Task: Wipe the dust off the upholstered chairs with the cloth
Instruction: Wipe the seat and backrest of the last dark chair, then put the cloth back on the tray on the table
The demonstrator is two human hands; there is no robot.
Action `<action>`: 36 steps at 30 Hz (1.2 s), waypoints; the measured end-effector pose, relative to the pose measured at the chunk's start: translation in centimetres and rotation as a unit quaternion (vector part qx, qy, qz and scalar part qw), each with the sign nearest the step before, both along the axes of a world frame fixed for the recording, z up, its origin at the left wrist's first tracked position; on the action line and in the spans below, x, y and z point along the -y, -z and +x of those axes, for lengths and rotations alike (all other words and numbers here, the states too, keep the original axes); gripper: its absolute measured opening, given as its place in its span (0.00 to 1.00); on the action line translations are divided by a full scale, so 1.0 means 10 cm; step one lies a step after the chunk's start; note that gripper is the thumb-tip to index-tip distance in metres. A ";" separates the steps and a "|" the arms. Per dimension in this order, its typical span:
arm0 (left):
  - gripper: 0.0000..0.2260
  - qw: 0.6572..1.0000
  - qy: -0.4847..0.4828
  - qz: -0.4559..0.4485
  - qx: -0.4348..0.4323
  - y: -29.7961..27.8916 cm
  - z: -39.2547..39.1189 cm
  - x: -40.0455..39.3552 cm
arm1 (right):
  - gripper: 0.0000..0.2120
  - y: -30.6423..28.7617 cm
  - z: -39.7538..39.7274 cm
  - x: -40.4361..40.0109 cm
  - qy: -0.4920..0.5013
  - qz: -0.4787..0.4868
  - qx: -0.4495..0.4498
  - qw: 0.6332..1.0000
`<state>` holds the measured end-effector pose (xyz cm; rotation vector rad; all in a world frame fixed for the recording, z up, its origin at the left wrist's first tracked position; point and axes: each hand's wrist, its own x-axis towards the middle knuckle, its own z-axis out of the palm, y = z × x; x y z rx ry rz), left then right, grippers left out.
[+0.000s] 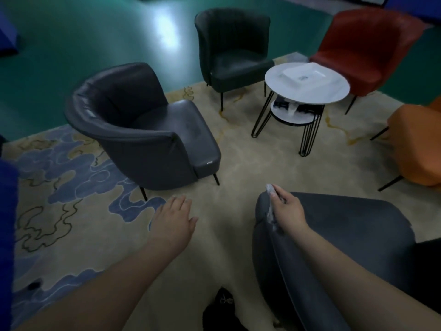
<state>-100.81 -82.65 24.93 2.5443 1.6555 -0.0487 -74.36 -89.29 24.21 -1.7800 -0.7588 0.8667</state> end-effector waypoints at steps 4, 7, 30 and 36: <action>0.25 1.000 0.004 -0.019 -0.019 0.00 0.09 -0.74 | 0.16 0.02 0.12 -0.59 -0.007 -0.014 -0.025 1.000; 0.25 0.999 -0.002 -0.027 -0.023 0.01 0.13 -1.18 | 0.17 -0.03 0.23 -1.00 -0.025 -0.016 -0.026 0.999; 0.24 0.975 0.218 -0.022 -0.023 0.14 1.81 -4.68 | 0.16 -0.07 1.43 -3.54 0.170 -0.042 -0.013 0.985; 0.20 0.965 0.260 -0.011 -0.037 0.18 2.65 -5.24 | 0.16 -0.04 1.94 -3.81 0.206 -0.060 -0.032 0.976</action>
